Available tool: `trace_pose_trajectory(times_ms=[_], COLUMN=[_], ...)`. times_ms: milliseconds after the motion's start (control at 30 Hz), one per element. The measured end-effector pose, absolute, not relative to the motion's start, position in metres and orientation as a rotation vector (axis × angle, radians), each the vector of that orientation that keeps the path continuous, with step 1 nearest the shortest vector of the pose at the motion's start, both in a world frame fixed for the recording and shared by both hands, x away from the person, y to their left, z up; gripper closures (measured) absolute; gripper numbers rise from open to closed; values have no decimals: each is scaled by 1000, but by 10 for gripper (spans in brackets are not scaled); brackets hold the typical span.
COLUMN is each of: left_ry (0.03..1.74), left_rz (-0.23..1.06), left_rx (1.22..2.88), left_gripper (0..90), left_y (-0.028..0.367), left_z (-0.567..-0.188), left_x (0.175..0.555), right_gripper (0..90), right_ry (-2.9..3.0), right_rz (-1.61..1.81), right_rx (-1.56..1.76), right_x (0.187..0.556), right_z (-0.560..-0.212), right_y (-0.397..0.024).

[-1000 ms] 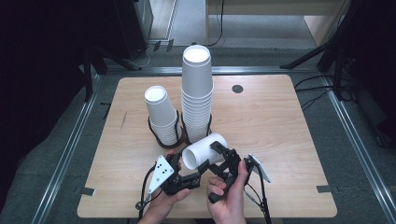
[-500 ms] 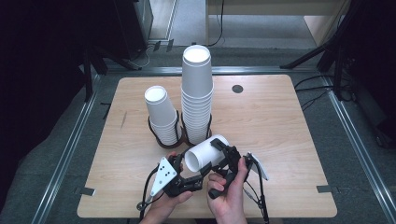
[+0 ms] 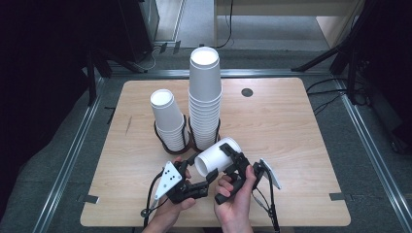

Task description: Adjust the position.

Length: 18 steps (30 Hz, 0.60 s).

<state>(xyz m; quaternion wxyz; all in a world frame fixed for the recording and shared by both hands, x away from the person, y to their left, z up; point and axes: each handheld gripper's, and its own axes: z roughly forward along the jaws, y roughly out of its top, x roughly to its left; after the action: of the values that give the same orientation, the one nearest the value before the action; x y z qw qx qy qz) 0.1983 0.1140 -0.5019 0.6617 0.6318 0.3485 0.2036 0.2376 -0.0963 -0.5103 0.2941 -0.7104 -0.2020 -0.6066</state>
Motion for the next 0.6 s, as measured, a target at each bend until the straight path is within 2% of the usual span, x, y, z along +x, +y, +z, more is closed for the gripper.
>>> trace_pose_trajectory(times_ms=[233,367,467,600], left_ry=[811,830,832,843], left_rz=[354,334,318,322], left_rx=[1459,1475,1473,1480], left_gripper=[84,76,21,19], left_y=[121,124,126,128], left_z=[-500,-500,-500,-501], left_x=[202,204,205,206], right_gripper=[153,153,152,152], right_ry=[-639,-745,-813,-923], right_rz=[-1732,-1827,-1882,-1957], right_rx=[-1975,-2049,-2083,-2096], right_x=[239,241,241,241], right_z=[-500,-495,-493,-488], right_y=[-103,-106,-108,-108])
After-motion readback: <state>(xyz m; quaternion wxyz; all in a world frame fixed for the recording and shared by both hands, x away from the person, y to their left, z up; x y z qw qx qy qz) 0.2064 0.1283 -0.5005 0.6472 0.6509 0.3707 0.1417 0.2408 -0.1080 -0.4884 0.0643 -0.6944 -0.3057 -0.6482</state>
